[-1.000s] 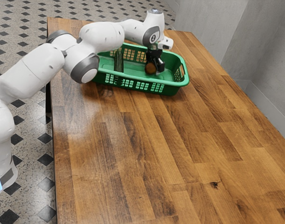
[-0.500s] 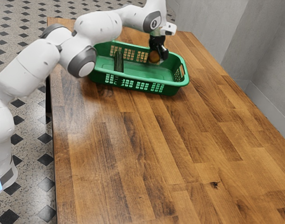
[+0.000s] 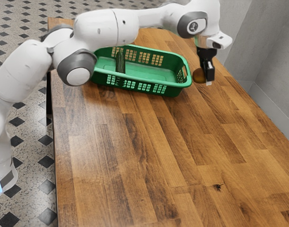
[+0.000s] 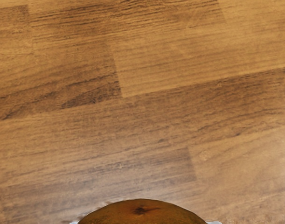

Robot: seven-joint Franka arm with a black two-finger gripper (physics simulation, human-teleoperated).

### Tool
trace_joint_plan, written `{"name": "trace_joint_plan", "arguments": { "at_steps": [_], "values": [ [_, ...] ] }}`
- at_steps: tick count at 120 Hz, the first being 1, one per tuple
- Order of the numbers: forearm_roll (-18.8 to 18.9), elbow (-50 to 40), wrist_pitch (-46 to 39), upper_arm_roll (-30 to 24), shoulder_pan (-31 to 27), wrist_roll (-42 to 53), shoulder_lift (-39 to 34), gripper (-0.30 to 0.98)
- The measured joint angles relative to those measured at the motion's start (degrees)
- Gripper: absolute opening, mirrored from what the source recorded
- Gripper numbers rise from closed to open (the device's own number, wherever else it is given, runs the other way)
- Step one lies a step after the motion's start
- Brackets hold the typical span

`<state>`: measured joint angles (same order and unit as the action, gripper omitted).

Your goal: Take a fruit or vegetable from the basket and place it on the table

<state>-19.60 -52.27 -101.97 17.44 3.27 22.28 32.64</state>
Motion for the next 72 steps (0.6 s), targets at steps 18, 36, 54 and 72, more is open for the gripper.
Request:
{"name": "trace_joint_plan", "arguments": {
  "at_steps": [18, 36, 54, 72],
  "values": [
    [0.12, -4.33, 1.89, -0.59, 4.79, 0.13, 0.04, 0.29],
    [0.62, -7.08, 2.56, -2.56, 6.04, 0.24, 0.66, 0.29],
    [0.75, -7.61, 2.88, -3.20, 6.14, 0.33, 0.87, 0.50],
    [0.50, -7.62, 3.20, -3.21, 5.98, 0.45, 0.80, 0.62]
  ]
}}
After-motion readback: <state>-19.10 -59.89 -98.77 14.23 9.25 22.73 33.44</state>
